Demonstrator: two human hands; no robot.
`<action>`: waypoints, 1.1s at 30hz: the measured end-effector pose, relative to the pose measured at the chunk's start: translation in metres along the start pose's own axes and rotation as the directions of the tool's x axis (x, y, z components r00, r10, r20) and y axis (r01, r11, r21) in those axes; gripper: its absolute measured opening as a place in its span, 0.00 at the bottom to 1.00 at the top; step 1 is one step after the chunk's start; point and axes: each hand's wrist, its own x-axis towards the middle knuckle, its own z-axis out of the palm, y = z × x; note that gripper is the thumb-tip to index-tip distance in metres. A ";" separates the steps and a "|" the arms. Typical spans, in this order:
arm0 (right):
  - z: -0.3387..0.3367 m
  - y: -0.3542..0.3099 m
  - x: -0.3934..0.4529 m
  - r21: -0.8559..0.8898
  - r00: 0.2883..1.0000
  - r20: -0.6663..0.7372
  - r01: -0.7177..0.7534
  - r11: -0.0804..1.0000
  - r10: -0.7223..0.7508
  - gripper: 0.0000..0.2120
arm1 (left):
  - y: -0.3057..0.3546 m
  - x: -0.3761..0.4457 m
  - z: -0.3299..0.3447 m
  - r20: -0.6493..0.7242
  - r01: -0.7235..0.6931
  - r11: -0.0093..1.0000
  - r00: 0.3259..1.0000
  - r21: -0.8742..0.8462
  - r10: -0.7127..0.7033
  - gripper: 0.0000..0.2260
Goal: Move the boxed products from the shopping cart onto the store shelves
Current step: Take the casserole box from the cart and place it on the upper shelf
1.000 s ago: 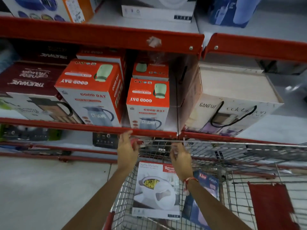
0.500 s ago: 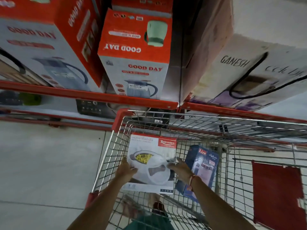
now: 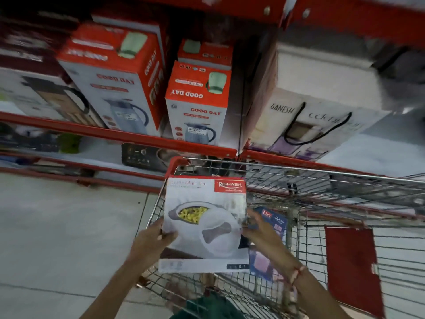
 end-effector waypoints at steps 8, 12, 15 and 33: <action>0.008 -0.028 -0.090 -0.245 0.903 -0.304 0.235 0.941 -0.305 0.26 | 0.025 -0.076 -0.044 -0.203 -0.196 0.980 0.961 -0.029 0.186 0.18; 0.016 -0.033 -0.105 -0.223 0.838 -0.409 0.291 0.930 -0.360 0.27 | 0.028 -0.082 -0.058 -0.236 -0.264 0.965 0.938 -0.013 0.253 0.18; 0.018 -0.045 -0.113 -0.205 0.796 -0.447 0.353 0.913 -0.409 0.27 | 0.033 -0.083 -0.071 -0.254 -0.341 0.940 0.912 -0.031 0.322 0.19; -0.050 -0.308 -0.146 -0.425 0.122 -0.584 0.797 0.430 -0.802 0.27 | 0.242 -0.057 -0.272 -0.652 -0.872 0.473 0.433 -0.128 0.622 0.26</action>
